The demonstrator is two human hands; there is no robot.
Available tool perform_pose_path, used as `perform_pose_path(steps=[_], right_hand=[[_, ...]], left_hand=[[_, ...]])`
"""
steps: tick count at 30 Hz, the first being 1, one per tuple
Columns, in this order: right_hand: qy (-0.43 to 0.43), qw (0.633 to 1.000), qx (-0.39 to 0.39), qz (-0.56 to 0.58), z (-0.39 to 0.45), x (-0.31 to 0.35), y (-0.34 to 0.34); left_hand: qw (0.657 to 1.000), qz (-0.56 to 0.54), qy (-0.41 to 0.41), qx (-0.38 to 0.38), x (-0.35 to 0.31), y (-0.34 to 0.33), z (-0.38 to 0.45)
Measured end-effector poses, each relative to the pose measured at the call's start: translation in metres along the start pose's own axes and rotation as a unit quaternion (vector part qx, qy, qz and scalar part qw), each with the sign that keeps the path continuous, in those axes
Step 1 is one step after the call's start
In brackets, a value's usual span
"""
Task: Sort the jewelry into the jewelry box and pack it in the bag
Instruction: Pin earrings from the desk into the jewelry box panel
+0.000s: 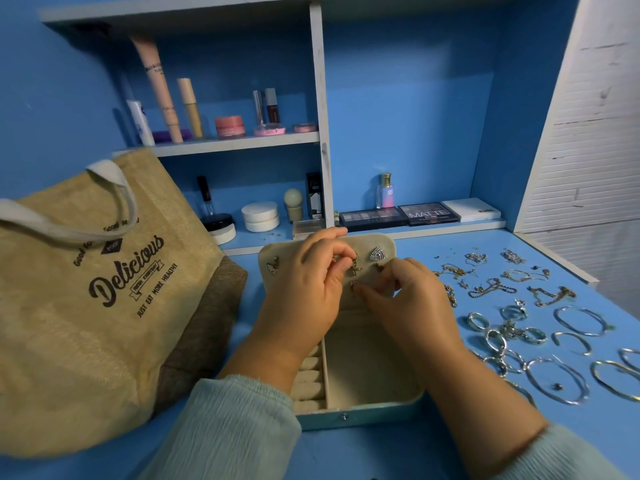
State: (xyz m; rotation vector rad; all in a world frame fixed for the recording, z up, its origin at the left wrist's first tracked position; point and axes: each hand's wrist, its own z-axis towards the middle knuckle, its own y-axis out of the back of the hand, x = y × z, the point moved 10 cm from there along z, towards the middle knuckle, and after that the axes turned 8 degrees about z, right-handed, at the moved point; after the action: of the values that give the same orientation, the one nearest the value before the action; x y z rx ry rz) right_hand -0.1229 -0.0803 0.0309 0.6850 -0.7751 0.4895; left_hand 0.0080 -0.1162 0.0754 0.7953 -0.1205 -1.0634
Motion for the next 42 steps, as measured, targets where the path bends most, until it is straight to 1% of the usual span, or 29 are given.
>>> perform_pose_path(steps=[3, 5, 7, 9, 11, 13, 14, 15, 16, 17, 19, 22, 24, 25, 28, 33, 37, 42], right_hand=[[-0.042, 0.999, 0.005, -0.008, -0.001, -0.006, 0.001], [-0.078, 0.997, 0.006, 0.017, -0.002, -0.011, 0.002], [-0.094, 0.994, 0.002, 0.052, -0.004, -0.013, 0.003], [-0.091, 0.992, 0.004, 0.088, -0.004, -0.013, 0.001], [-0.086, 0.991, 0.017, 0.105, -0.005, -0.012, -0.002], [-0.083, 0.992, 0.04, 0.09, -0.005, -0.013, -0.005], [-0.082, 0.992, 0.053, 0.079, -0.005, -0.014, -0.005], [-0.081, 0.992, 0.066, 0.071, -0.005, -0.015, -0.006], [-0.074, 0.992, 0.08, 0.063, -0.006, -0.014, -0.006], [-0.06, 0.992, 0.094, 0.052, -0.007, -0.012, -0.006], [-0.017, 0.992, 0.121, 0.022, -0.009, -0.005, -0.006], [0.046, 0.988, 0.149, -0.013, -0.013, 0.006, -0.006], [0.088, 0.985, 0.148, -0.011, -0.015, 0.012, -0.004], [0.105, 0.984, 0.144, -0.001, -0.015, 0.014, -0.003], [0.136, 0.981, 0.139, 0.012, -0.015, 0.015, -0.004], [0.152, 0.98, 0.126, 0.033, -0.013, 0.014, -0.005], [0.166, 0.978, 0.122, 0.031, -0.013, 0.015, -0.005], [0.17, 0.977, 0.122, 0.035, -0.013, 0.014, -0.006]], left_hand=[[1.0, 0.007, -0.009, -0.003, -0.001, 0.001, -0.001], [1.0, 0.016, -0.014, -0.001, -0.004, 0.001, -0.001], [1.0, 0.024, -0.018, -0.003, -0.006, 0.003, -0.003], [0.999, 0.017, -0.017, -0.028, -0.011, 0.012, -0.004], [0.997, 0.004, -0.012, -0.077, -0.019, 0.03, -0.007], [0.994, 0.004, -0.007, -0.111, -0.027, 0.051, -0.007], [0.995, 0.005, 0.004, -0.104, -0.028, 0.058, -0.005], [0.996, 0.005, 0.033, -0.078, -0.025, 0.063, -0.001], [0.997, 0.004, 0.075, -0.036, -0.018, 0.063, 0.005], [0.993, 0.01, 0.118, 0.015, -0.008, 0.06, 0.011], [0.979, 0.042, 0.156, 0.124, 0.005, 0.051, 0.021], [0.943, 0.092, 0.14, 0.286, 0.007, 0.022, 0.027], [0.914, 0.133, 0.127, 0.362, 0.008, 0.001, 0.023], [0.903, 0.141, 0.126, 0.385, 0.009, -0.008, 0.022], [0.894, 0.125, 0.128, 0.412, 0.01, -0.027, 0.017], [0.907, 0.084, 0.141, 0.388, 0.011, -0.038, 0.015], [0.906, 0.078, 0.13, 0.396, 0.011, -0.048, 0.011], [0.896, 0.054, 0.117, 0.425, 0.01, -0.051, 0.01]])
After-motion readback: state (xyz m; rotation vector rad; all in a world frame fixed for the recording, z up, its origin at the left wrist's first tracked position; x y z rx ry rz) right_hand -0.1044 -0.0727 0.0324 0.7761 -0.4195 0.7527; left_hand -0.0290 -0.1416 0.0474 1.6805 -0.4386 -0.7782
